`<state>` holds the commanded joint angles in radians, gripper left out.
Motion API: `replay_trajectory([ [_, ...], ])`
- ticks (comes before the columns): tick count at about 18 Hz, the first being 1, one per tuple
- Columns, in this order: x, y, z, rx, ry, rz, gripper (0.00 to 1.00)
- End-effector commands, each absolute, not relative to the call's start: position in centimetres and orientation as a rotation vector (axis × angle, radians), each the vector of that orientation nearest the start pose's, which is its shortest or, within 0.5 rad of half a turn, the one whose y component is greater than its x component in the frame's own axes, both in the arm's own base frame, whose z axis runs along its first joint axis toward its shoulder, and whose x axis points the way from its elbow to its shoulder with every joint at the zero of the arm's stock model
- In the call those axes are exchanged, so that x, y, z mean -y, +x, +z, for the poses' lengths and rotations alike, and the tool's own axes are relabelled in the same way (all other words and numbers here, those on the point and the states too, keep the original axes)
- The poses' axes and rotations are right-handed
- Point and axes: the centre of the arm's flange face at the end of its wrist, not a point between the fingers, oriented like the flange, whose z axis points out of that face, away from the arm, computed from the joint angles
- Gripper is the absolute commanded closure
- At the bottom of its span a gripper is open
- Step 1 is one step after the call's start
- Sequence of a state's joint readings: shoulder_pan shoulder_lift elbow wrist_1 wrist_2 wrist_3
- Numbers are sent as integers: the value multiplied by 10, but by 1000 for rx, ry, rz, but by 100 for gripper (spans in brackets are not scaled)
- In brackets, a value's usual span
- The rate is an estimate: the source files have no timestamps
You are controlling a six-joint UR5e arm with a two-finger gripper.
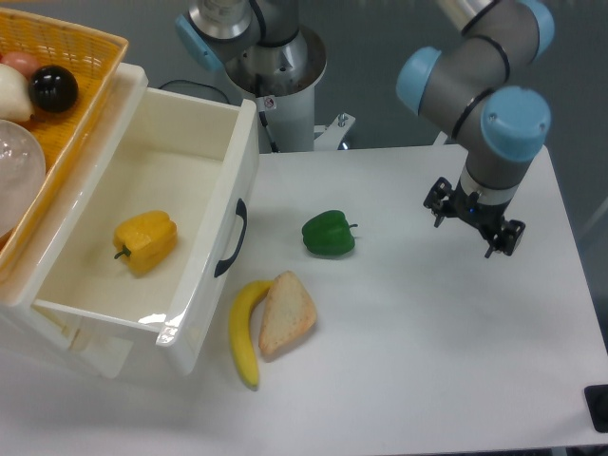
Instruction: Place the yellow pepper in the upper white drawer
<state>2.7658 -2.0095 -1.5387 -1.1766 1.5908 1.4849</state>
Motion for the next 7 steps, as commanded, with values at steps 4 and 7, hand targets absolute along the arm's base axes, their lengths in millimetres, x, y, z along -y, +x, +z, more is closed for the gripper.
replay_trajectory([
  [4, -366, -550, 291, -493, -3112, -7, 0],
  [7, -366, -550, 290, -493, -3109, -10, 0],
])
